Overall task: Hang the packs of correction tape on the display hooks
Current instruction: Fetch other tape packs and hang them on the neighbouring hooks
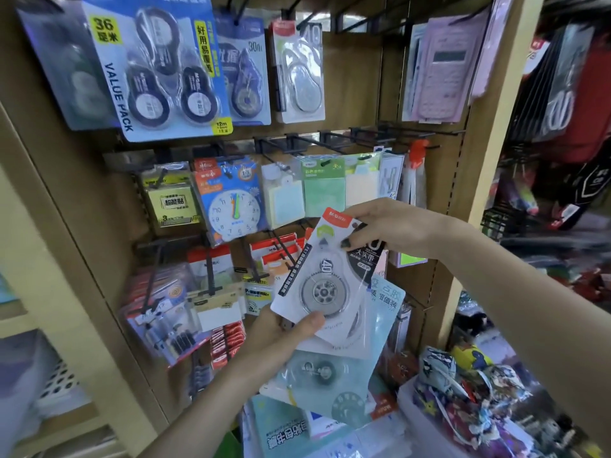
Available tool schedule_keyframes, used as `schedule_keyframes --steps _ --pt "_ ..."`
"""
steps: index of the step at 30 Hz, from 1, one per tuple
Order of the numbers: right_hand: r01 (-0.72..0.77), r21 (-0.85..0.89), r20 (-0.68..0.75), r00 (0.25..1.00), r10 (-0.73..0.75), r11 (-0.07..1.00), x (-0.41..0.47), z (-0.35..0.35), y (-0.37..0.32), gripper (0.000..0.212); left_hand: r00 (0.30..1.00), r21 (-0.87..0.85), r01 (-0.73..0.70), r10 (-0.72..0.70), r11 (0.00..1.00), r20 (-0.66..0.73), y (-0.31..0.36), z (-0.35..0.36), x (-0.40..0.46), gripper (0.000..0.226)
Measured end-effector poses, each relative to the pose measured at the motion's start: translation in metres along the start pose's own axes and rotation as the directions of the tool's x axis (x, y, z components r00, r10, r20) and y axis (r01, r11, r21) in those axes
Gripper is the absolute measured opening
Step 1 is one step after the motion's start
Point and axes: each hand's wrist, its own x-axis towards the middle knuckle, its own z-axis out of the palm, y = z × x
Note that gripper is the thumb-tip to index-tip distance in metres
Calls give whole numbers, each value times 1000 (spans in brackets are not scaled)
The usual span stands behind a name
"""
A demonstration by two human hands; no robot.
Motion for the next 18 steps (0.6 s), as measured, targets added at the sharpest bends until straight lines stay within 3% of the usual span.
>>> schedule_keyframes --steps 4,7,11,13,14,17,18 --pt "-46 117 -45 998 51 992 5 1 0 70 999 7 -16 17 1000 -46 4 0 3 28" --pt "8 368 -201 977 72 930 5 11 2 63 996 20 -37 39 999 -75 5 -2 6 32" --pt "152 662 -307 949 80 734 -3 35 4 49 989 24 -77 79 997 -126 10 -2 8 34" --pt "194 693 -322 945 57 695 -10 49 4 21 983 23 -104 107 994 -150 16 -2 10 33" --pt "206 688 -343 937 62 696 -15 57 4 21 979 20 -120 122 993 -164 18 -2 11 33" --pt "234 563 -373 928 -9 793 -24 73 10 65 966 20 -161 162 987 -200 25 -3 13 32" --pt "248 511 -379 924 -43 823 -28 75 11 67 965 29 -177 179 984 -194 27 -3 14 29"
